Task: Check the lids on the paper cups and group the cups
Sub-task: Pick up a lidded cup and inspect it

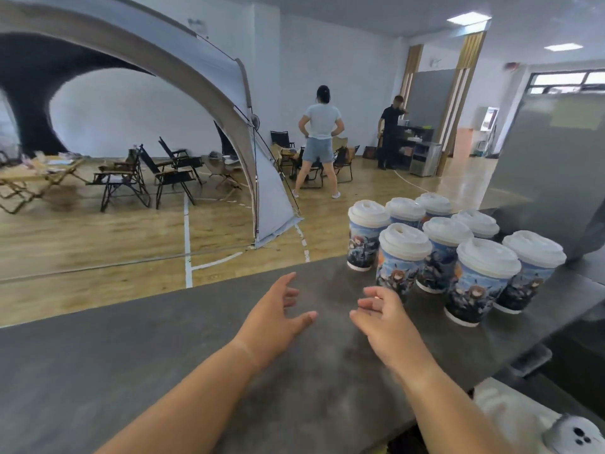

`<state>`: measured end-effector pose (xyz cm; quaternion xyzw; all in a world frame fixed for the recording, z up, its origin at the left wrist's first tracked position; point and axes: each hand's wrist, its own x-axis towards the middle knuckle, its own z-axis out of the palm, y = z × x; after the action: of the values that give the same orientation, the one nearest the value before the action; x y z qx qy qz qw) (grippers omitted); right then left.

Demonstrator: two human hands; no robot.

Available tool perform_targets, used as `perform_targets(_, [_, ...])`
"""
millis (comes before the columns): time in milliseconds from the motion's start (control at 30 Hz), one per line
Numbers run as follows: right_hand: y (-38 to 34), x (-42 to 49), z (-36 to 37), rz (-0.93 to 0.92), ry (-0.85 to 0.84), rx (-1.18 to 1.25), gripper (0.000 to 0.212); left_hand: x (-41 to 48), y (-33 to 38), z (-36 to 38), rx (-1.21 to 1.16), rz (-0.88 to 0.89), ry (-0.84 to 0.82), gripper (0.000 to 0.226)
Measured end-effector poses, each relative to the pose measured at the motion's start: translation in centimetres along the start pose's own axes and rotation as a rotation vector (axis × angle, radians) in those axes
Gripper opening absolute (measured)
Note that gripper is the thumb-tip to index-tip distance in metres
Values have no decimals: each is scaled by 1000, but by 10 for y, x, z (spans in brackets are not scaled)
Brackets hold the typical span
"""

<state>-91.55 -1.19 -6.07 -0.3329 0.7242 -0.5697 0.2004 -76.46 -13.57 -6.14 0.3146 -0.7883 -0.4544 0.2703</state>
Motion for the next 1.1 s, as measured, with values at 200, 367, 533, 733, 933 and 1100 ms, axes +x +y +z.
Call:
perform_targets(200, [-73,-77,150,-123,-140,7,35,-116,-47,-171,-110,-32,194,68])
perform_targets(367, [-145,-181,319,-184,-324,34,39,-258,-104,-366,-43,-58,385,62])
perform_targets(533, [-234,-281,496,-312,-576,14,49,-402,-128,-535,92,-147,595,66])
perform_targets(733, [-315,-378,653,-437,-857,23,49,-524,-129,-654,183,-194,808,65])
perform_targets(933, [-345,-431,744,-485,-938,71,51,-585,-128,-706,392,-240,902,64])
perform_targets(1100, [-351,-450,787,-539,-976,-1,52,-602,-131,-724,693,-286,900,65])
